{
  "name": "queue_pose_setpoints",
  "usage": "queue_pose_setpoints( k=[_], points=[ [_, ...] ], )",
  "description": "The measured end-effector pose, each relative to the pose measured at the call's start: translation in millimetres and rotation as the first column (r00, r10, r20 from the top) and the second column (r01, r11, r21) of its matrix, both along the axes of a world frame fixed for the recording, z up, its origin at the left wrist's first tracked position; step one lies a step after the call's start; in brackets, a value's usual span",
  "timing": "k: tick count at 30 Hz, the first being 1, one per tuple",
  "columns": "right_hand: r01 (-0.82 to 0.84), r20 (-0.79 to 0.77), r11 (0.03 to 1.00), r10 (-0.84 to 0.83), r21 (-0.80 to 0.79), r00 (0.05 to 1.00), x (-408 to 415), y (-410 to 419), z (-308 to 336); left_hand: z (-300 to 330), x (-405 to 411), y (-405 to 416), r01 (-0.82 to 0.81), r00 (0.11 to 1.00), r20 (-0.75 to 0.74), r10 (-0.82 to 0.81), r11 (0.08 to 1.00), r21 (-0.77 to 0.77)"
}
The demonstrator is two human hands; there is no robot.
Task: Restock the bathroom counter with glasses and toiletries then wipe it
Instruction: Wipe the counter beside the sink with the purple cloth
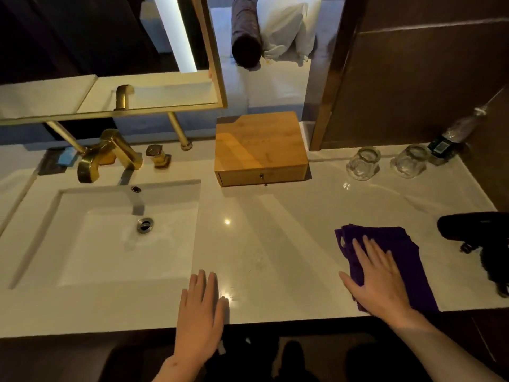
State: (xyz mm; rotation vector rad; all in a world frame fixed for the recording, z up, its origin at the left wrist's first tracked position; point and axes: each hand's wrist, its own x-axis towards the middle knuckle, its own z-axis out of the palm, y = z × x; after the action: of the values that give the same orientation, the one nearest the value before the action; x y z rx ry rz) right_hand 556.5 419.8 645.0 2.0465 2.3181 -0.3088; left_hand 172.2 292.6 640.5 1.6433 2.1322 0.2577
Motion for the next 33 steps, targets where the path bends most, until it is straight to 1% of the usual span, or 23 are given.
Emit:
queue_pose_setpoints(
  k=[3, 5, 9, 12, 15, 17, 19, 20, 22, 24, 25, 28, 31, 33],
  points=[
    [-0.095, 0.002, 0.995, 0.095, 0.008, 0.995, 4.2, 10.5, -6.4, -2.7, 4.0, -23.3, 0.007, 0.997, -0.077, -0.009, 0.999, -0.037],
    [-0.112, 0.000, 0.994, 0.112, -0.001, 0.994, 7.5, 11.3, -11.4, -5.5, 1.8, -33.8, -0.009, 0.996, -0.084, 0.005, 0.999, -0.045],
    [-0.066, -0.015, 0.997, 0.066, 0.034, 0.998, 21.5, 12.2, -16.8, -9.4, 11.4, -39.2, -0.010, 0.997, -0.083, 0.006, 0.999, -0.047],
    [-0.031, -0.103, 0.998, 0.036, 0.046, 0.994, 20.3, 10.0, -22.2, -8.0, 13.0, -48.1, -0.012, 0.994, -0.111, 0.006, 0.998, -0.059],
    [0.020, -0.140, 0.998, -0.012, 0.060, 0.990, 8.0, 14.3, -24.5, -7.4, 8.3, -49.1, -0.024, 0.992, -0.127, 0.017, 0.998, -0.054],
    [0.064, -0.193, 0.996, -0.051, 0.062, 0.980, -3.1, 18.9, -21.2, -8.0, 6.2, -45.4, -0.025, 0.992, -0.126, 0.020, 0.999, -0.042],
    [0.151, -0.319, 0.988, -0.133, 0.031, 0.938, -16.6, 17.7, -18.5, -8.7, -0.3, -42.6, -0.034, 0.990, -0.136, 0.030, 0.999, -0.028],
    [0.222, -0.407, 0.975, -0.203, -0.002, 0.890, -24.7, 15.8, -17.5, -8.8, -6.1, -40.6, -0.044, 0.988, -0.146, 0.041, 0.999, -0.022],
    [0.346, -0.570, 0.933, -0.337, -0.096, 0.750, -43.4, 13.2, -14.4, -9.1, -17.8, -35.8, -0.075, 0.986, -0.154, 0.071, 0.997, -0.019],
    [0.390, -0.679, 0.912, -0.366, -0.126, 0.637, -64.4, 12.4, -10.6, -10.7, -22.9, -33.3, -0.082, 0.984, -0.160, 0.077, 0.996, -0.027],
    [0.390, -0.713, 0.913, -0.351, -0.116, 0.607, -75.3, 12.6, -9.1, -12.5, -23.1, -33.5, -0.075, 0.983, -0.170, 0.068, 0.997, -0.034],
    [0.342, -0.768, 0.937, -0.275, -0.078, 0.578, -111.5, 14.8, -8.3, -18.6, -25.5, -36.8, -0.066, 0.982, -0.178, 0.054, 0.996, -0.059],
    [0.303, -0.802, 0.949, -0.247, -0.087, 0.544, -149.2, 29.7, -9.6, -20.7, -30.5, -35.7, -0.057, 0.987, -0.154, 0.047, 0.996, -0.065],
    [0.295, -0.807, 0.952, -0.237, -0.081, 0.541, -173.3, 42.9, -9.0, -20.0, -29.2, -36.1, -0.038, 0.987, -0.160, 0.025, 0.996, -0.078]
  ],
)
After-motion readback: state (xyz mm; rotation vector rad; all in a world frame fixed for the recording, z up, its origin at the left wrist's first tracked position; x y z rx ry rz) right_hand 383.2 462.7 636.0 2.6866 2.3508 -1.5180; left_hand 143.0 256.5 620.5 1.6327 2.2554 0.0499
